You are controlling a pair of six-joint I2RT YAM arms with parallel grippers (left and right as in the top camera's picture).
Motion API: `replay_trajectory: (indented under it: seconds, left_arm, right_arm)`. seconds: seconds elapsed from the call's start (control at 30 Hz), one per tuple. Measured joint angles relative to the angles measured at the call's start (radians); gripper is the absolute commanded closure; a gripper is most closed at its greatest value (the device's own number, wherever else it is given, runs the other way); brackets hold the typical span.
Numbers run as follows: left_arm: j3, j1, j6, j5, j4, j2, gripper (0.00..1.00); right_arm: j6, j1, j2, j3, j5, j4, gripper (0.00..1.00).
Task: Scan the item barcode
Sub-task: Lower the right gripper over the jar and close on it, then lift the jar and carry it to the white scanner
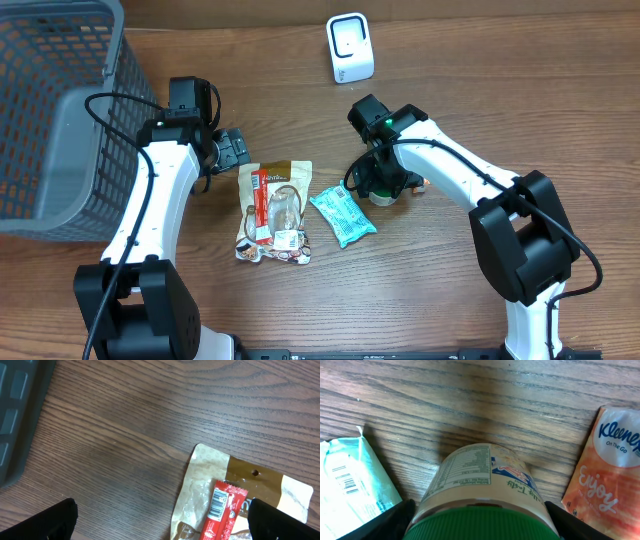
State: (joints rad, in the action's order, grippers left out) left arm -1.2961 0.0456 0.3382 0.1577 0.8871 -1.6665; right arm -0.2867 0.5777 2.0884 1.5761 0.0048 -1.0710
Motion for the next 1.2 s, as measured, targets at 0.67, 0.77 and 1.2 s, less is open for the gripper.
replay_trajectory:
  seconds: [0.67, 0.77, 1.2]
  left_arm:
    - [0.000, 0.000, 0.000, 0.000, 0.000, 0.000, 0.00]
    - [0.000, 0.000, 0.000, 0.000, 0.000, 0.000, 0.00]
    - [0.000, 0.000, 0.000, 0.000, 0.000, 0.000, 0.00]
  right_arm:
    - [0.000, 0.000, 0.001, 0.000, 0.000, 0.005, 0.14]
    - [0.000, 0.000, 0.004, -0.002, -0.001, 0.008, 0.14]
    - [0.000, 0.000, 0.015, -0.048, 0.000, 0.031, 0.23]
